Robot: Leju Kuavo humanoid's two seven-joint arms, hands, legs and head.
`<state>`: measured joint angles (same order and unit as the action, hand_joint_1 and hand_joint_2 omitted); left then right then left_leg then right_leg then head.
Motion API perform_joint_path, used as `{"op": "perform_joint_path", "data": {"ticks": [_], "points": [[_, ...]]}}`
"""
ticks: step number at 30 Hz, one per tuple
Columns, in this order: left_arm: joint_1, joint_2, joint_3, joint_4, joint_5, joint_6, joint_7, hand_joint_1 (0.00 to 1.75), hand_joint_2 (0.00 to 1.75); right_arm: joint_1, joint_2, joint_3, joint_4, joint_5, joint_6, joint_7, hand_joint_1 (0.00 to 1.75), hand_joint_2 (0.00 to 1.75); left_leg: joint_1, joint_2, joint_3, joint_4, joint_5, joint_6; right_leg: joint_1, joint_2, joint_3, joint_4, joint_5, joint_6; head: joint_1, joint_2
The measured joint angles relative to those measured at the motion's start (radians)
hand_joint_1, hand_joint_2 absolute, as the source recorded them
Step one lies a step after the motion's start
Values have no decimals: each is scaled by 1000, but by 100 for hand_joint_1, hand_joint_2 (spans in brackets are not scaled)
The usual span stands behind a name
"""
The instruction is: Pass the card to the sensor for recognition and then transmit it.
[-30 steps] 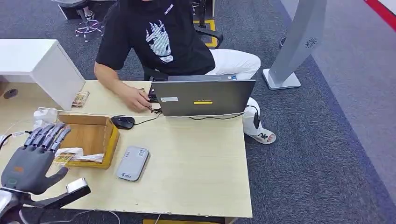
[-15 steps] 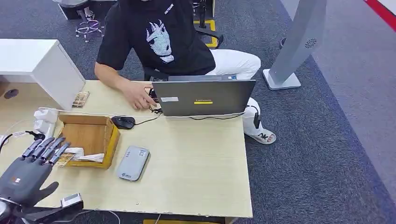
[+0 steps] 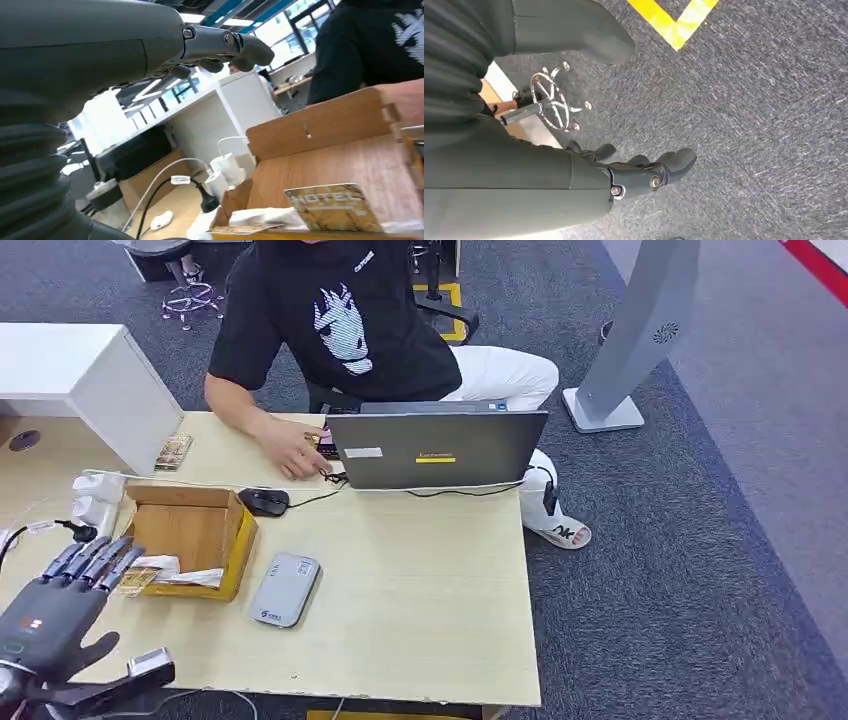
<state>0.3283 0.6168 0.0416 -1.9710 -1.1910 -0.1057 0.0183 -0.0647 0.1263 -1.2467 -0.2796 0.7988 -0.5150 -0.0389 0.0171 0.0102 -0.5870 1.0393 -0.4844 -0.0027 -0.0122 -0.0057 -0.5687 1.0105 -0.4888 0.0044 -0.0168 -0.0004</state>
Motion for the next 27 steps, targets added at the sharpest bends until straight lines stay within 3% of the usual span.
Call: {"op": "perform_joint_path", "data": {"ticks": [13,27], "points": [[-114,-82,-49,175,43,-3,-24,0,175,0,0,10,0,41,0,4,0,175,0,0,0,0,0,0,0,0,0,0,0,0,0,0],[-162,-109,-79,252,74,-18,-42,0,175,1,-1,27,0,57,1,9,0,175,0,0,0,0,0,0,0,0,0,0,0,0,0,0]]}}
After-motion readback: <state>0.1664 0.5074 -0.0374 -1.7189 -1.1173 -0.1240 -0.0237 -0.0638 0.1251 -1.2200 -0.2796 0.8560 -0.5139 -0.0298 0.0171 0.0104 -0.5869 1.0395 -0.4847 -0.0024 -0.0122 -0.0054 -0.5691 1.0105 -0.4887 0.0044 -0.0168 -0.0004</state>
